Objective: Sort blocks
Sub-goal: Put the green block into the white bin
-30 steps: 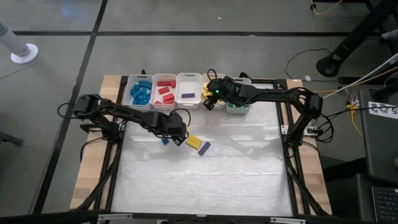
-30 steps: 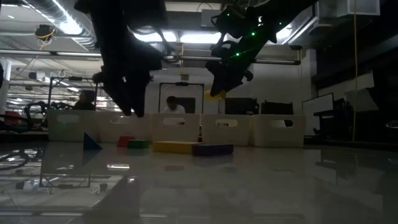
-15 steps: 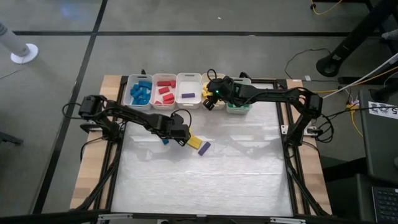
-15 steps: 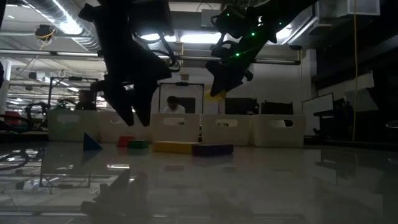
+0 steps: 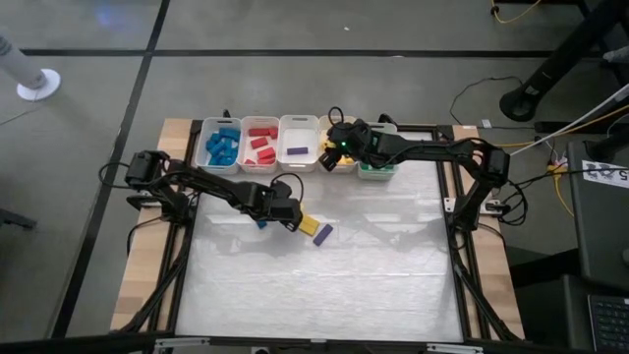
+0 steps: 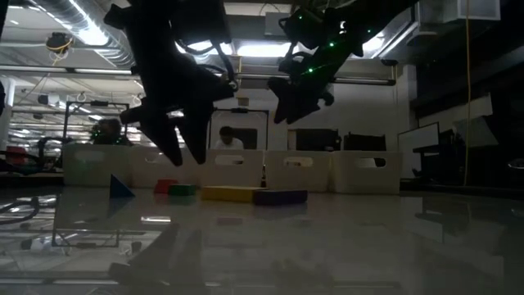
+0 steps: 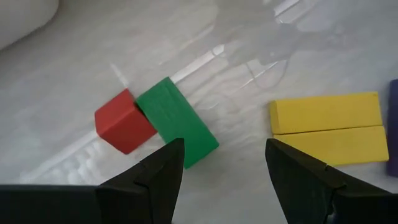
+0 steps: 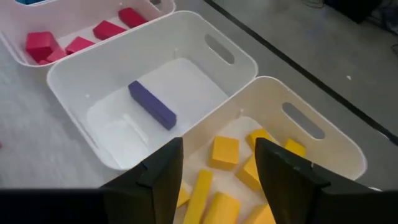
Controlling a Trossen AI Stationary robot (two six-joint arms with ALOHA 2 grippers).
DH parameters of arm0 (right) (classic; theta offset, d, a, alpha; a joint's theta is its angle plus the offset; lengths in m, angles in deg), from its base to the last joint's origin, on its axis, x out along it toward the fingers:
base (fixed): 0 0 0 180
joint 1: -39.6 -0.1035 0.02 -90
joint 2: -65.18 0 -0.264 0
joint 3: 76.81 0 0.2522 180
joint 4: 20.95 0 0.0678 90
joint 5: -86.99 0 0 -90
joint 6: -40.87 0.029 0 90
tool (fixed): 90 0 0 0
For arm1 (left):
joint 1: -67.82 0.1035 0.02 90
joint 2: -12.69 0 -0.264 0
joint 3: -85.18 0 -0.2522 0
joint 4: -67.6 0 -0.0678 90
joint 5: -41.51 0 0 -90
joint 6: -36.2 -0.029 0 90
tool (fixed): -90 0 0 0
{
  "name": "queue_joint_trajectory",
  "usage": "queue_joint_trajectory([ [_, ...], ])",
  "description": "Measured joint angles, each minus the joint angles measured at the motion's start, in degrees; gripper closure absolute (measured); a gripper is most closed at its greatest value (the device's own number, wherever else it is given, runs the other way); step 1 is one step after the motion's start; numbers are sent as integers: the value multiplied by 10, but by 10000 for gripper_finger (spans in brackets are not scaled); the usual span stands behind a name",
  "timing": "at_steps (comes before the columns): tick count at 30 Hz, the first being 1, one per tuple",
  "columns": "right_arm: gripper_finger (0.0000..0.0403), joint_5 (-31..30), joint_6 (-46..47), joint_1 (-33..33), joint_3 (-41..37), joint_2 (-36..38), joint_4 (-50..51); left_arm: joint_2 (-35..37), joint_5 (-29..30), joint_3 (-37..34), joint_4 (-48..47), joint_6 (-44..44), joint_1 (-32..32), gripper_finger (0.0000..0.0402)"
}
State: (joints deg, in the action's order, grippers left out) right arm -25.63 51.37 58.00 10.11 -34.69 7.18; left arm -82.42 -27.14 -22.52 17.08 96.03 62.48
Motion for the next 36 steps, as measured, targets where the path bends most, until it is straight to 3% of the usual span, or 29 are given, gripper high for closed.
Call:
queue_joint_trajectory([
  [10, 203, 43, 2, 0, 0, 0, -8, -30, 0, 0, 0, 79, -8, 188],
  [27, 203, 58, 1, 0, 0, 0, -9, -79, 18, 0, -1, 167, -5, 190],
  [36, 203, 89, -30, 0, 0, 0, -3, -84, 21, 0, -3, 157, -5, 245],
])
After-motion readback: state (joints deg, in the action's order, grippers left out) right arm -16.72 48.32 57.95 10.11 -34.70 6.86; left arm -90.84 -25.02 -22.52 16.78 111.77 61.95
